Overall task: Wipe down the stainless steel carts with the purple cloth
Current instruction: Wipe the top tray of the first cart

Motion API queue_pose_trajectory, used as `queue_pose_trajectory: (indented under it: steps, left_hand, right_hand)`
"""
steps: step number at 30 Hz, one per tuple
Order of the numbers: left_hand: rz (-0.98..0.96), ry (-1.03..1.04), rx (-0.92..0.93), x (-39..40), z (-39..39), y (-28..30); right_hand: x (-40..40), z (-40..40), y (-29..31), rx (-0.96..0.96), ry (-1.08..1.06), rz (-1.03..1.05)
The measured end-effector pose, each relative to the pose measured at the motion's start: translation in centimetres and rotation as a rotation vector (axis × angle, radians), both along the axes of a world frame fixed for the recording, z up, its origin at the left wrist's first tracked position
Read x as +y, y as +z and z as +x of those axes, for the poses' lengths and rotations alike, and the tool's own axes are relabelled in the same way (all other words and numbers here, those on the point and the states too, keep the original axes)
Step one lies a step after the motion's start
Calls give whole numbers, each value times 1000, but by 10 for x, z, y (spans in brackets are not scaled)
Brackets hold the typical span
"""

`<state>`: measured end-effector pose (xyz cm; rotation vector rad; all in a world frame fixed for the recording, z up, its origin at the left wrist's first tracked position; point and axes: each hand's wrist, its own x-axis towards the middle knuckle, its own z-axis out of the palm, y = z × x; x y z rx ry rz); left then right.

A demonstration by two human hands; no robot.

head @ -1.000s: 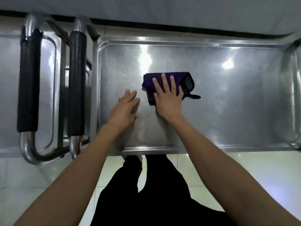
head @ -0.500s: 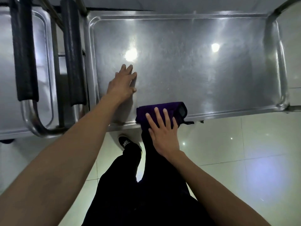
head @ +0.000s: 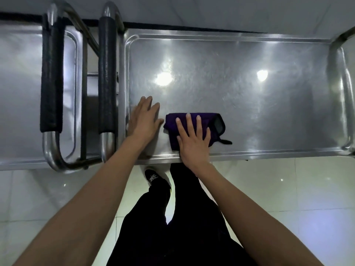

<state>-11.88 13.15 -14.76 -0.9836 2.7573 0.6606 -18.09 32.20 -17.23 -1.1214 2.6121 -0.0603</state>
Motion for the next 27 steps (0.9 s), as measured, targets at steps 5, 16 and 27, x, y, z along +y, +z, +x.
queue_pose_trajectory:
  steps: [5,16,27]
  left_hand:
    - [71,80,-46,6,-3,10]
    - [-27,180,-308,15,-9,14]
    - [31,260,-294,17,1,10]
  right_hand:
    - [-62,-59,-4,-20,30,-25]
    - [-221,-185,-8,1,116,-82]
    - [-280,-192,-11,62,149,-98]
